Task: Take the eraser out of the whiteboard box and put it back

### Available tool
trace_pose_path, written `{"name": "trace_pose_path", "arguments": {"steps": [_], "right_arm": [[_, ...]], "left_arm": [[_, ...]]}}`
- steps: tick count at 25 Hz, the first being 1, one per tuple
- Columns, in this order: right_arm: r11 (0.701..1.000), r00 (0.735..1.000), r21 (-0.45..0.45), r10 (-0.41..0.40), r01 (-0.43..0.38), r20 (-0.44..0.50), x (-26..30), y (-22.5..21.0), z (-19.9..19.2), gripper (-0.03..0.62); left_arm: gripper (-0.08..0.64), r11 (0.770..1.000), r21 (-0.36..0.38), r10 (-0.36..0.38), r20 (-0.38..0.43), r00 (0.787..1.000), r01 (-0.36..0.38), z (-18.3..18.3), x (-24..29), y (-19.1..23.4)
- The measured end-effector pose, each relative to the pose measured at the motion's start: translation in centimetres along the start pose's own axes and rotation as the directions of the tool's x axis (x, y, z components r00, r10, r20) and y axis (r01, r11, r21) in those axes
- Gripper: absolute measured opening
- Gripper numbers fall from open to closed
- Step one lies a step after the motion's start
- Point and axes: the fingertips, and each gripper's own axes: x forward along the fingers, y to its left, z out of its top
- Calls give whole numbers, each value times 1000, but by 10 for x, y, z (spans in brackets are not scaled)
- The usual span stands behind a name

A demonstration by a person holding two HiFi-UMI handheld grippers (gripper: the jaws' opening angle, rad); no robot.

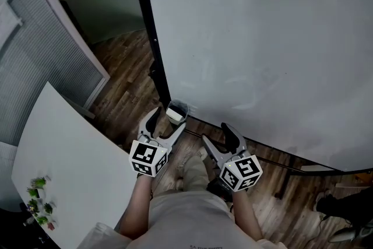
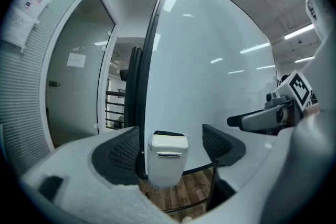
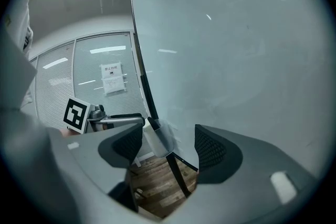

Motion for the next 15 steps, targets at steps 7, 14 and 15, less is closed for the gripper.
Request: {"name": "trace_pose_path", "arguments": {"steps": [7, 14, 15], "right_arm": [[1000, 1000, 12, 11, -11, -18, 7, -4, -6, 316], [1000, 999, 21, 7, -7, -32, 10, -9, -11, 314], [1000, 999, 23, 7, -6, -34, 11, -10, -11, 313]], "left_arm": [[364, 1000, 1, 3, -1, 1000, -3, -3, 11, 4], [356, 1000, 12, -12, -7, 1000, 13, -6, 22, 1], [356, 1000, 13, -15, -7, 1000, 15, -7, 23, 1]]}}
